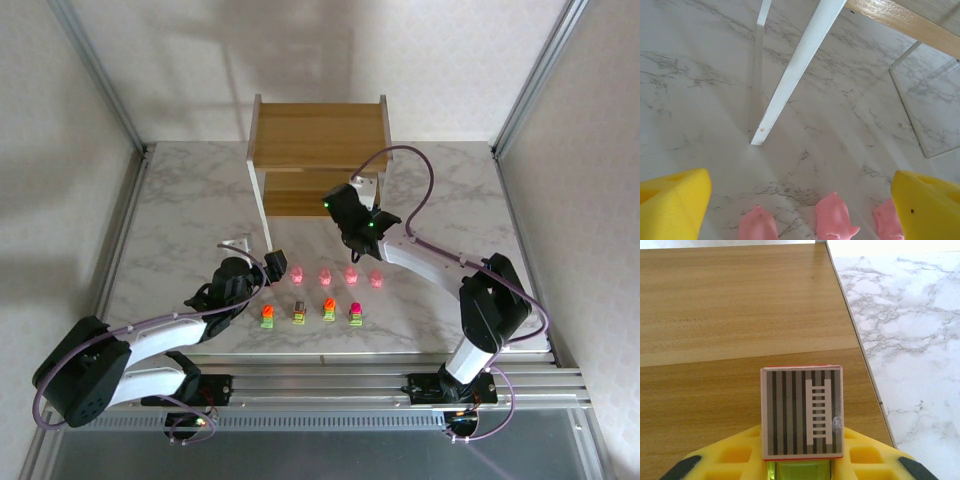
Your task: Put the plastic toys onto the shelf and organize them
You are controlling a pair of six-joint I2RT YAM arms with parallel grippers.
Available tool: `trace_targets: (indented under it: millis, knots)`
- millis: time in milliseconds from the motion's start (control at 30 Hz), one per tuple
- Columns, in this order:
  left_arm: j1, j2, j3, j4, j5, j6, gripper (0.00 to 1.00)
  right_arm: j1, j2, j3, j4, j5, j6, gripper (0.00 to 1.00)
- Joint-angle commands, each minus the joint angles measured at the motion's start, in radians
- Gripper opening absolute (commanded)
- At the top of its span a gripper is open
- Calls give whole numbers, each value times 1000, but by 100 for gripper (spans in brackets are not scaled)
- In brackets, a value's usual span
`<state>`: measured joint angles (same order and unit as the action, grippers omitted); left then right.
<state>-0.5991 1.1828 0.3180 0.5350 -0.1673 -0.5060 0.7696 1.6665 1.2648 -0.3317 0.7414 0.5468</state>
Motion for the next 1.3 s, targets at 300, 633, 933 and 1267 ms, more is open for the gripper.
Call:
trace_targets:
  millis: [300, 633, 933, 1267]
  knots:
    - [8, 0, 9, 13, 17, -16, 92, -15, 17, 14, -3, 16, 32, 32]
    - [10, 6, 10, 14, 22, -17, 92, -13, -21, 7, 5, 1, 27, 38]
    - [10, 7, 11, 14, 25, -17, 92, 1, -46, 11, -2, 10, 17, 42]
    - [12, -2, 11, 10, 23, -17, 92, 44, -62, 9, -21, 52, 29, 44]
